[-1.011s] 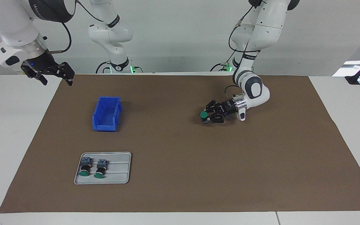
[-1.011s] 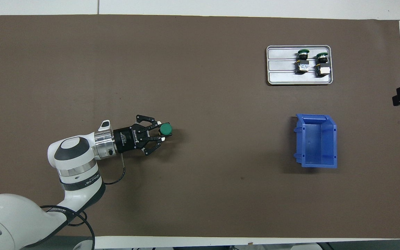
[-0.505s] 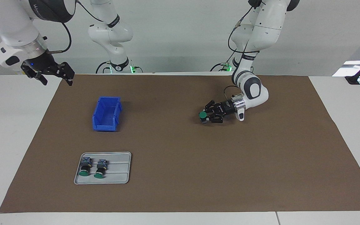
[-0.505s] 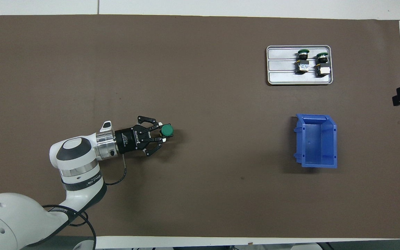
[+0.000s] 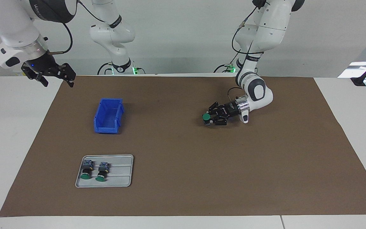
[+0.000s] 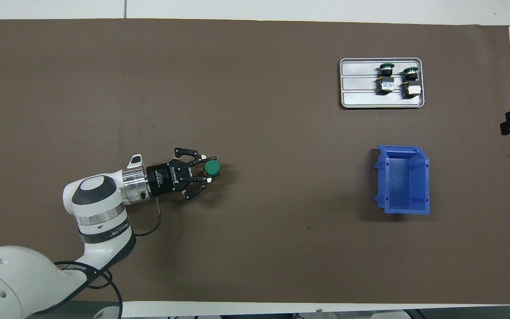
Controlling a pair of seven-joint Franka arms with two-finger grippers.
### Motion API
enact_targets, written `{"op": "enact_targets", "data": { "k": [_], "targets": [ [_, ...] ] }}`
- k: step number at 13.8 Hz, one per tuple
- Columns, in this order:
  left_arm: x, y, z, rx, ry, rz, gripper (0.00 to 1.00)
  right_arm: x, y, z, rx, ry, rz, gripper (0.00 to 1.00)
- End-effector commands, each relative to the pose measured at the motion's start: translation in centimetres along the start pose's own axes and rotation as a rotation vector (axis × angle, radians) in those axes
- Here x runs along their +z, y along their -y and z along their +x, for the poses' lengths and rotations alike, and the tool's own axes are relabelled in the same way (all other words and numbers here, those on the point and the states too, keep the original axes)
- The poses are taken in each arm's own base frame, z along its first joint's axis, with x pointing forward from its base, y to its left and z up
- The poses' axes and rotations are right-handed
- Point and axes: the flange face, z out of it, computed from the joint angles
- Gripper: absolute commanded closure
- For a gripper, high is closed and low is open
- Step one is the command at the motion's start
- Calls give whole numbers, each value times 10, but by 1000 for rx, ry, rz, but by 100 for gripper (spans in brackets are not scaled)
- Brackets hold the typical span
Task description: Place and press button with both arms
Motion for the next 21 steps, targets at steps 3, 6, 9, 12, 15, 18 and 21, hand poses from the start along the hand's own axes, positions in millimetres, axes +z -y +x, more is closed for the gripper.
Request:
{"op": "enact_targets", "data": {
  "k": [3, 6, 9, 12, 15, 18, 21],
  "targets": [
    [-8, 0, -1, 7, -1, -34, 0, 0, -1, -7, -7, -6, 7, 2],
    [-12, -3, -4, 3, 1, -43, 0, 0, -1, -7, -7, -6, 7, 2],
    [-12, -3, -10, 13, -13, -46, 0, 0, -1, -7, -7, -6, 7, 2],
    [-9, 0, -8, 18, -27, -41, 0, 0, 0, -7, -9, -6, 7, 2],
    [-4, 3, -9, 17, -35, -30, 0, 0, 0, -7, -9, -6, 7, 2],
    [-4, 3, -10, 8, -32, -29, 0, 0, 0, -7, -9, -6, 7, 2],
    [-4, 7, -24, -30, -33, -26, 0, 0, -1, -7, -7, -6, 7, 2]
  ]
}}
